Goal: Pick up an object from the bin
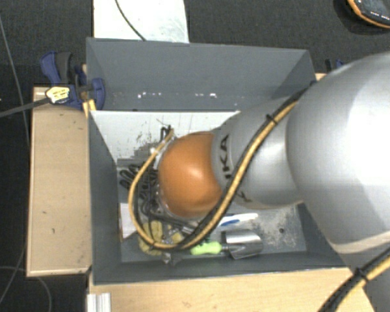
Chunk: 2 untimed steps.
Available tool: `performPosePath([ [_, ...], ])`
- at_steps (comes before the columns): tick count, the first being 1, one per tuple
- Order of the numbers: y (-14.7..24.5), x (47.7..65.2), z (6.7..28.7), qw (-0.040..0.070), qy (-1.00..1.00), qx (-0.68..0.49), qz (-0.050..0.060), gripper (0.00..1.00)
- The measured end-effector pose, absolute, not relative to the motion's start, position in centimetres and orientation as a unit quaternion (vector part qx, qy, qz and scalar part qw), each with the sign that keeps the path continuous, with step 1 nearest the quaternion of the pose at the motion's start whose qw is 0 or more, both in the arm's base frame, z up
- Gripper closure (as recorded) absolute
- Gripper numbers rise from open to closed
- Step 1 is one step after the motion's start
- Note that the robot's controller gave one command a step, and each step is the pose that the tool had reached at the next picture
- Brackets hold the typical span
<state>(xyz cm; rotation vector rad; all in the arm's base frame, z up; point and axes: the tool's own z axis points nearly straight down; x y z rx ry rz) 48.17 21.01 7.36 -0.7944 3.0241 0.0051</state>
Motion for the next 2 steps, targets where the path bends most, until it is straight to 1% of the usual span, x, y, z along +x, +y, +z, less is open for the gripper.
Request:
performPosePath([
  [1, 19.4, 48.3, 7.7, 0.011, 0.952, -0.305, 0.004, 0.00],
  [2, 12.4, 48.3, 7.1, 0.009, 0.965, -0.263, 0.002, 0.00],
])
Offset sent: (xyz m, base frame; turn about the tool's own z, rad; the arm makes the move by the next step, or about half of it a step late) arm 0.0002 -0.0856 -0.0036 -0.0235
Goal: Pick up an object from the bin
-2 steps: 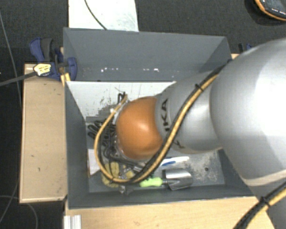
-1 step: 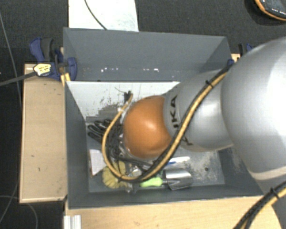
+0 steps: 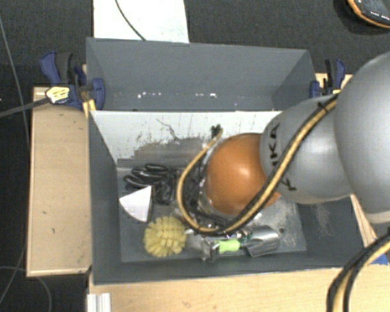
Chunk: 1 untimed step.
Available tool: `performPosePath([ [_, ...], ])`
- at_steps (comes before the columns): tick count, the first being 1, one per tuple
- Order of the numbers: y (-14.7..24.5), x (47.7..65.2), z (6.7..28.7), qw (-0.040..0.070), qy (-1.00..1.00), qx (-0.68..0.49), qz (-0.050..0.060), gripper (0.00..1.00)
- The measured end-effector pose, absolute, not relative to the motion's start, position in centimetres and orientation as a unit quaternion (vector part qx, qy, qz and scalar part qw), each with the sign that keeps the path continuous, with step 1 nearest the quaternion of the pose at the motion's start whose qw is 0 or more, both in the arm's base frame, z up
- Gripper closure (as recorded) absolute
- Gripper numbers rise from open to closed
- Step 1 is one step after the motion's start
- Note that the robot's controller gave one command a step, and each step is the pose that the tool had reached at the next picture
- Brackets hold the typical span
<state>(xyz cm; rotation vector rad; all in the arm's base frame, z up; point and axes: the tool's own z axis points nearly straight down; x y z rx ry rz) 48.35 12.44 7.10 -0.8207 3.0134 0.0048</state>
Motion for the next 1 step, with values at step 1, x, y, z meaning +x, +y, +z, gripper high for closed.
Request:
performPosePath([
  [1, 19.46, 48.39, 7.70, 0.013, 0.952, -0.305, 0.005, 1.00],
])
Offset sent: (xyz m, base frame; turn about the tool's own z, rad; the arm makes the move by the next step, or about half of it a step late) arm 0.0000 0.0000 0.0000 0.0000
